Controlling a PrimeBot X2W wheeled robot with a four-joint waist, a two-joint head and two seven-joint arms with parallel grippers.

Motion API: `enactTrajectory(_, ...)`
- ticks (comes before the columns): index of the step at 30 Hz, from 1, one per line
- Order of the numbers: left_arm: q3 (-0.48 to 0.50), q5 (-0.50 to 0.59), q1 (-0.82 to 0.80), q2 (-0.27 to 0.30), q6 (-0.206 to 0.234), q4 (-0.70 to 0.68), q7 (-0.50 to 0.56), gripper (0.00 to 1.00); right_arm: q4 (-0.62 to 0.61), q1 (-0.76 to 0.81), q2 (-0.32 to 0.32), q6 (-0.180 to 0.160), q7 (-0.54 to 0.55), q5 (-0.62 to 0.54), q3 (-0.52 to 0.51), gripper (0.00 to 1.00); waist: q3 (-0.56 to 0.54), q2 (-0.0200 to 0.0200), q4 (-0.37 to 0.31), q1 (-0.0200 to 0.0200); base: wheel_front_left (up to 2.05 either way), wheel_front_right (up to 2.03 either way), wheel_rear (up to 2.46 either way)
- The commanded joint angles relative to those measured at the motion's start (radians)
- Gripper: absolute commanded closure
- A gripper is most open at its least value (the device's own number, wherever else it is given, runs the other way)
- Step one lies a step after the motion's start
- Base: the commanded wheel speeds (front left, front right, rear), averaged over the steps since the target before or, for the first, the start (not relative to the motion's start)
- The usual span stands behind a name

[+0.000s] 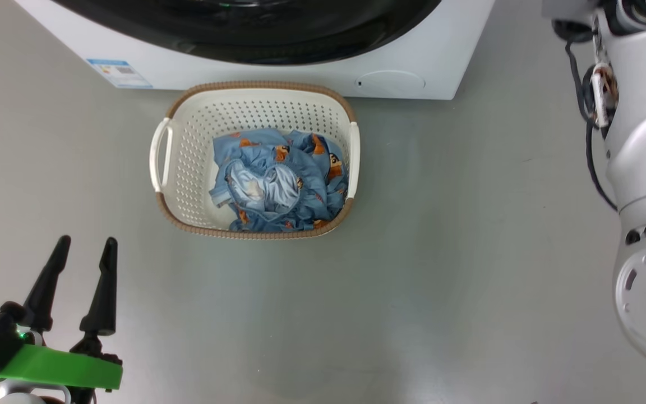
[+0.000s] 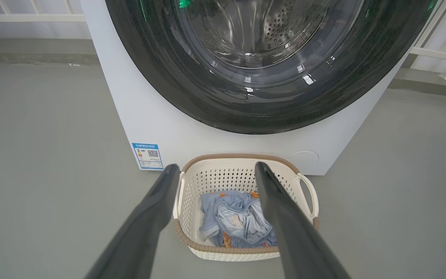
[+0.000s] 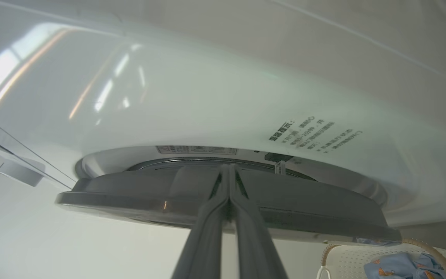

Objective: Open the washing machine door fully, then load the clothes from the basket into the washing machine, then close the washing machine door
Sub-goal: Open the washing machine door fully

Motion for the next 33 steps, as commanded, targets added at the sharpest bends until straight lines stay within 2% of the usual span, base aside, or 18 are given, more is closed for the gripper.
enactTrajectory(1, 0.037, -0.012, -0.026, 0.042, -0.003, -0.025, -0.008, 0.00, -0.017, -0.043, 0.021, 0.002, -0.007, -0.016, 0.014, 1.00, 0.008, 0.0000, 0.007, 0.0000, 0.00, 0.00, 0.00)
enactTrajectory(12, 0.020, -0.028, -0.051, 0.039, -0.003, -0.035, -0.008, 0.00, 0.111, -0.159, 0.021, 0.002, -0.077, -0.057, 0.038, 1.00, 0.045, 0.0000, 0.034, 0.0000, 0.00, 0.00, 0.00)
enactTrajectory(23, 0.014, -0.044, -0.075, 0.035, -0.003, -0.046, -0.008, 0.00, 0.208, -0.239, 0.021, 0.002, -0.133, -0.050, 0.086, 1.00, 0.077, 0.0000, 0.050, 0.0000, 0.00, 0.00, 0.00)
enactTrajectory(33, 0.020, -0.050, -0.086, 0.031, -0.003, -0.044, -0.008, 0.00, 0.246, -0.251, 0.021, 0.002, -0.098, -0.026, 0.143, 1.00, 0.079, 0.0000, 0.056, 0.0000, 0.00, 0.00, 0.00)
